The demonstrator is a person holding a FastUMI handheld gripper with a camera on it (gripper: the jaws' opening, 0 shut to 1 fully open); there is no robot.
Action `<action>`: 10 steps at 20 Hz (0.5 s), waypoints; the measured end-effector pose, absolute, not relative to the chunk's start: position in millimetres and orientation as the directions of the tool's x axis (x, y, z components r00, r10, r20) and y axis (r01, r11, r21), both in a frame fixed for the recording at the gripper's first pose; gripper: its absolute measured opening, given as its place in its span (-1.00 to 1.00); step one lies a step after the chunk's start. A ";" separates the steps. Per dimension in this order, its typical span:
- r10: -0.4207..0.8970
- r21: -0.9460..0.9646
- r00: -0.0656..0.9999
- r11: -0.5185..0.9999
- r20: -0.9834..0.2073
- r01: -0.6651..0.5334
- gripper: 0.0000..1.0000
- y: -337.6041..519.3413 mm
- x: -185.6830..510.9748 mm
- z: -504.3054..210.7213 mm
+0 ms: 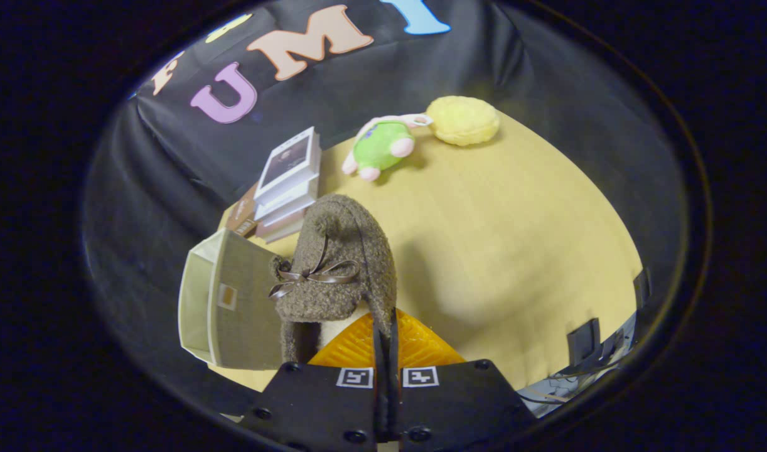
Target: Open the storage box then place both shoes into the box .Put the left shoe in first, then the right shoe, with the right side of both shoes facing outward in a uniform manner.
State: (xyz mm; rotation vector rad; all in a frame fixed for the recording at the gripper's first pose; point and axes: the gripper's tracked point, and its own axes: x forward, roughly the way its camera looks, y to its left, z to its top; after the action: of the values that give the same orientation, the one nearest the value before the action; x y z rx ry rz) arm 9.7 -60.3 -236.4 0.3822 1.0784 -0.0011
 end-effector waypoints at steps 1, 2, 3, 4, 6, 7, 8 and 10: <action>0.199 0.317 0.487 0.932 -0.851 0.174 -0.93 -46.1 14.5 -228.4; 0.214 0.331 0.494 0.929 -0.843 0.162 -0.93 -30.7 17.7 -221.1; 0.229 0.344 0.501 0.927 -0.834 0.149 -0.93 -17.1 22.3 -214.2; 0.239 0.354 0.511 0.925 -0.826 0.139 -0.93 -4.4 25.9 -206.2; 0.260 0.370 0.520 0.922 -0.814 0.117 -0.93 20.1 31.3 -194.7; 0.272 0.381 0.523 0.918 -0.807 0.110 -0.93 32.1 33.7 -190.2; 0.286 0.394 0.527 0.913 -0.801 0.104 -0.93 46.4 37.4 -186.1; 0.315 0.421 0.538 0.903 -0.782 0.083 -0.93 73.8 42.4 -174.5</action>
State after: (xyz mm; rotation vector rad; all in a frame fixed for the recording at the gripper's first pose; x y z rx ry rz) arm 42.4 73.8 -174.5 0.4397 1.0012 0.1435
